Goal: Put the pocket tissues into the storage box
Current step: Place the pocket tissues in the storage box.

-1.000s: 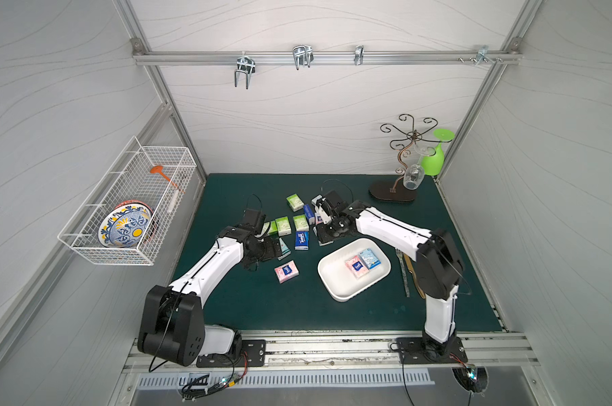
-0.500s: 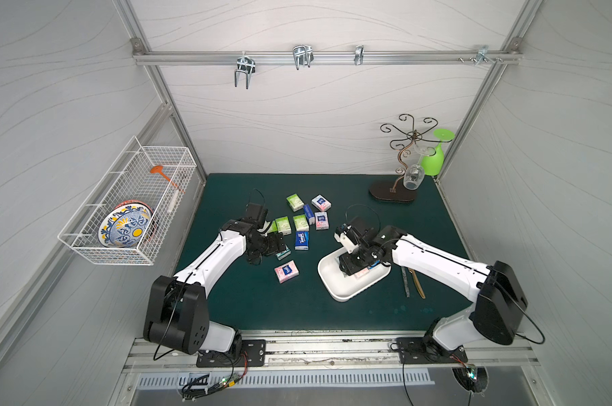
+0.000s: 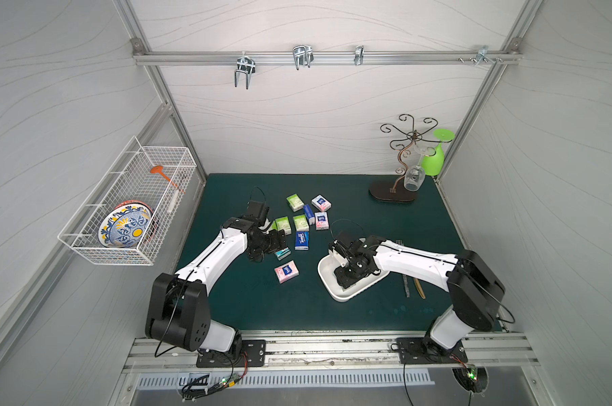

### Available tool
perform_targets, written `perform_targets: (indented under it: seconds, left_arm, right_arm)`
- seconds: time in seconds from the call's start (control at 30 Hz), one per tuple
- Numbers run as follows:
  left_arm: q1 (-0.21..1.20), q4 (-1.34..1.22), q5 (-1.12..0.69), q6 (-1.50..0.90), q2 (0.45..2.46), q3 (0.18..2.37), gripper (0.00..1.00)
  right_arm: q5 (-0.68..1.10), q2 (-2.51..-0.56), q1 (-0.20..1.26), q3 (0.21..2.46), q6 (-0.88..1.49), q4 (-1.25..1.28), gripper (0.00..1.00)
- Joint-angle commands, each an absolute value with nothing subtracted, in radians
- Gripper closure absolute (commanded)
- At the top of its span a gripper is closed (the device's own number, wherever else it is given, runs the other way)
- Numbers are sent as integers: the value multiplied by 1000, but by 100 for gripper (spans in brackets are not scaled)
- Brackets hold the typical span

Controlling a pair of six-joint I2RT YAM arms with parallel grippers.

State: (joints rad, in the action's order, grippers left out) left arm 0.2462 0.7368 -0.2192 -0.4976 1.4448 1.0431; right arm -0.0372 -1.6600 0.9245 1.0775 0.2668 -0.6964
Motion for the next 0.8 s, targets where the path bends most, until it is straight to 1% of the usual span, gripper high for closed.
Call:
perform_targets:
  seconds: [0.0,0.27,0.47,0.57,0.77]
  left_arm:
    - [252,735,-215,-505,1446,1059,5]
    - [253,726,-216,-503,1449,1048,5]
    - [252,721,-203,-494,1436,1030,4]
    - [252,715,-203,-495,1430,1019,4]
    - [252,714,-202,-495,1419,1012,4]
  right_arm:
    - [-120,-1675,931,1098,290,-712,50]
    - [-190,-1731,933,1126,321,-743,47]
    - [-212,-1758,933,1145,325,-762,41]
    - [-223,-1758,933,1149,330,-770,36]
    - [-228,-1708,937,1162,330,-787,31]
